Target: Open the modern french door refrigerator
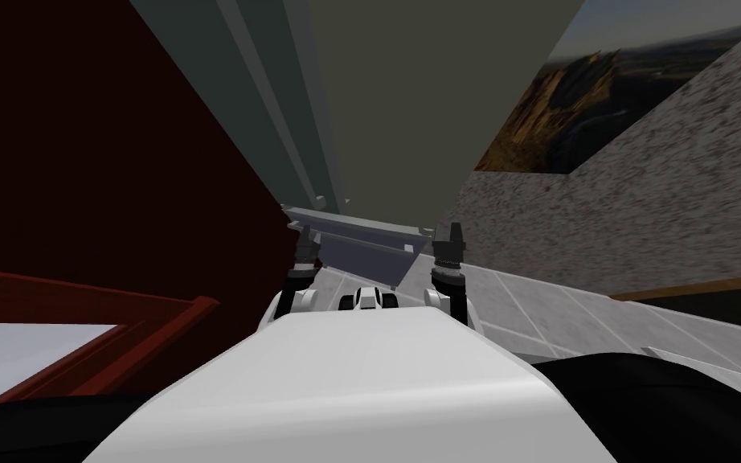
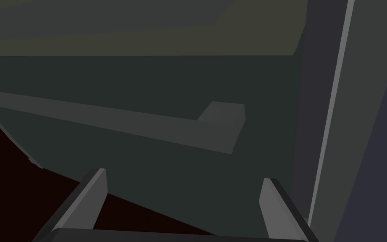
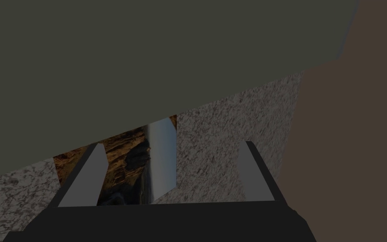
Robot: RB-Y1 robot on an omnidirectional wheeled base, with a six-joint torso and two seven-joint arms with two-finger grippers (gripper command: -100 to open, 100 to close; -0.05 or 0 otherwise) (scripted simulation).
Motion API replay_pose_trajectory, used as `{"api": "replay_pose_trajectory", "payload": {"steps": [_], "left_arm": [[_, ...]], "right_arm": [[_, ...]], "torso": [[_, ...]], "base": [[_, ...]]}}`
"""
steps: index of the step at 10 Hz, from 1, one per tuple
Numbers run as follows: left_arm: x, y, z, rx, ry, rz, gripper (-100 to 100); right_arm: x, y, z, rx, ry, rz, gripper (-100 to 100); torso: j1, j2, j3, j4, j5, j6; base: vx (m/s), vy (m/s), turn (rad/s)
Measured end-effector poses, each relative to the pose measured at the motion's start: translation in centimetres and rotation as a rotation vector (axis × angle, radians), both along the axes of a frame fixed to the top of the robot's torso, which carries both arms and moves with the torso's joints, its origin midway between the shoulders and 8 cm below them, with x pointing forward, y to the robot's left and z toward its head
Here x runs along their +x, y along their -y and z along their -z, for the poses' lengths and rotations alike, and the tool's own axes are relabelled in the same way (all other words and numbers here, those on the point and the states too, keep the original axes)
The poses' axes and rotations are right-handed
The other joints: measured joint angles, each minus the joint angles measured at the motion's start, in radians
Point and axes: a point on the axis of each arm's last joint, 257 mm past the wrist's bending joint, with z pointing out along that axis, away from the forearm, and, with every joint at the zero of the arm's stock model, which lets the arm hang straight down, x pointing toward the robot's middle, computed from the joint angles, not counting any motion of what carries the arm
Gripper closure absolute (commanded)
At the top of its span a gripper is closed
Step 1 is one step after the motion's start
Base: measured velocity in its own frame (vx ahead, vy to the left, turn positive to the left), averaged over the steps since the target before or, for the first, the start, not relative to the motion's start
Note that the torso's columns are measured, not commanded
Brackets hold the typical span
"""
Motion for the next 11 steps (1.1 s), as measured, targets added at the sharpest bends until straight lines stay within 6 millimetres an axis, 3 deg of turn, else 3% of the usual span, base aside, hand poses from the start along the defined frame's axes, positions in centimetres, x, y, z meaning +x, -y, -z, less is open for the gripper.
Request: {"api": "replay_pose_trajectory", "payload": {"steps": [11], "left_arm": [[3.1,2.0,8.4,-0.011,-0.150,0.032,-100]], "right_arm": [[0.0,0.0,0.0,0.000,0.000,0.000,0]], "torso": [[0.000,0.000,0.000,0.000,0.000,0.000]], "base": [[0.017,0.024,-0.055]]}}
